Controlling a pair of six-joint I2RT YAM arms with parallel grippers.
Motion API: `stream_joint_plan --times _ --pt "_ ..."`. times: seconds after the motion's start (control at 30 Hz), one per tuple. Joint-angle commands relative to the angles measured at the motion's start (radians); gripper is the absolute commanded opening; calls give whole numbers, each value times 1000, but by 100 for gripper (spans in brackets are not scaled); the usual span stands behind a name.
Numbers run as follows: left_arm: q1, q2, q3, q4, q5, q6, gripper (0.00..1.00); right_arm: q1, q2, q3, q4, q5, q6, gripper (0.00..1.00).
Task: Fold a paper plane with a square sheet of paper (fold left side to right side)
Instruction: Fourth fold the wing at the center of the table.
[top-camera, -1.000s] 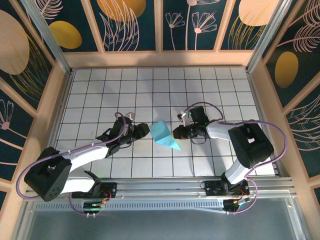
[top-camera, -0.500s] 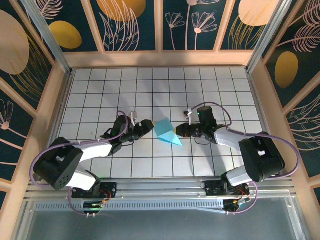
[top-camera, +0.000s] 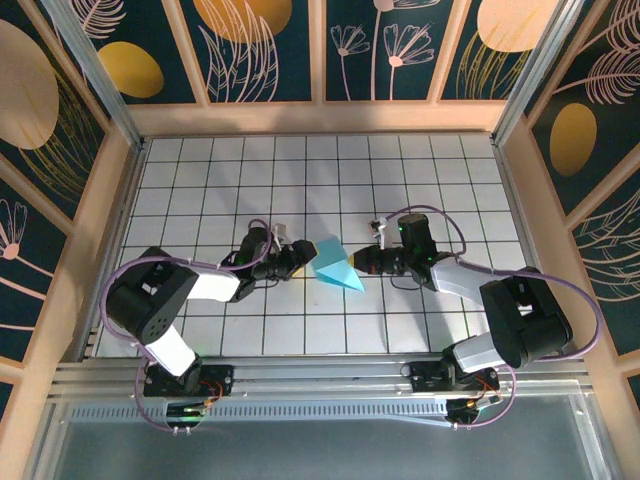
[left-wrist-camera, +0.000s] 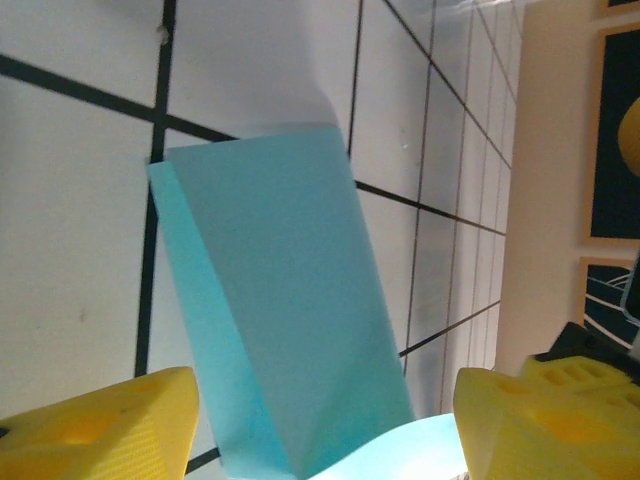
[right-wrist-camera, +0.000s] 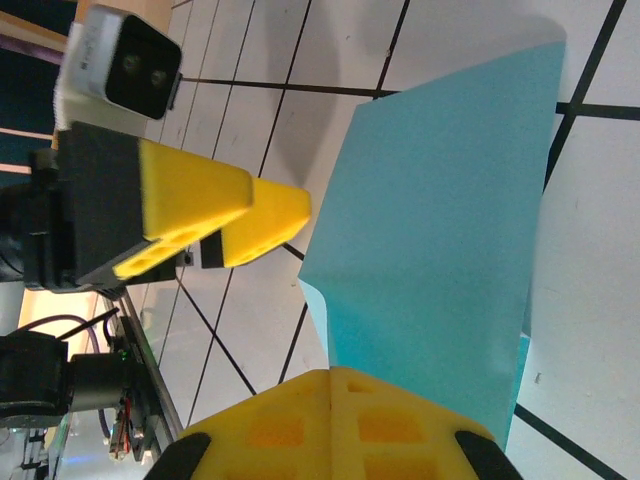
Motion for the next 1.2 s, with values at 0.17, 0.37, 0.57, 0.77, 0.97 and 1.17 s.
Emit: stream_joint_plan --times 0.17,0.37,0.57,0.77,0.97,1.17 --pt "5 95 53 101 76 -45 56 -8 -18 -21 45 -30 25 0" --pt "5 133 101 82 93 -27 48 -9 -9 -25 59 -33 31 0" --pt "4 145 112 80 84 -18 37 -8 -10 -10 9 0 12 3" --pt "5 131 136 28 70 16 15 -8 -71 72 -265 225 -92 39" --pt "6 115 149 9 73 22 0 25 -134 134 -425 422 -136 44" --pt "4 58 165 -68 59 31 0 255 -148 219 -564 770 -112 43"
